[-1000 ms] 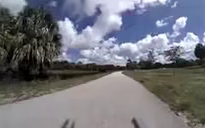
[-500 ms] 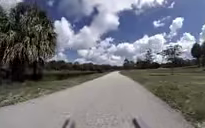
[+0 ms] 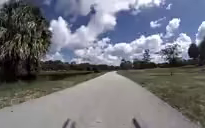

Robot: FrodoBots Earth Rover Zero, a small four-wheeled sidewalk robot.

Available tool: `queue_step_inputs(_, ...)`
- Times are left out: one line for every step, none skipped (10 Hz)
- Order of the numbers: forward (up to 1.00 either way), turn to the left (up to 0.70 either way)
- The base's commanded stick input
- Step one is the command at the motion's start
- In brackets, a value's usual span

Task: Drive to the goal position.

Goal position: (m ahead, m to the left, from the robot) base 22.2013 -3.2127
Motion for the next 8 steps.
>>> queue_step_inputs(0.70,0.00)
queue_step_inputs(0.70,0.00)
queue_step_inputs(0.70,0.00)
queue_step_inputs(0.70,0.00)
queue_step_inputs(0.70,0.00)
queue_step_inputs(0.70,0.00)
queue_step_inputs(0.70,0.00)
queue_step_inputs(0.70,0.00)
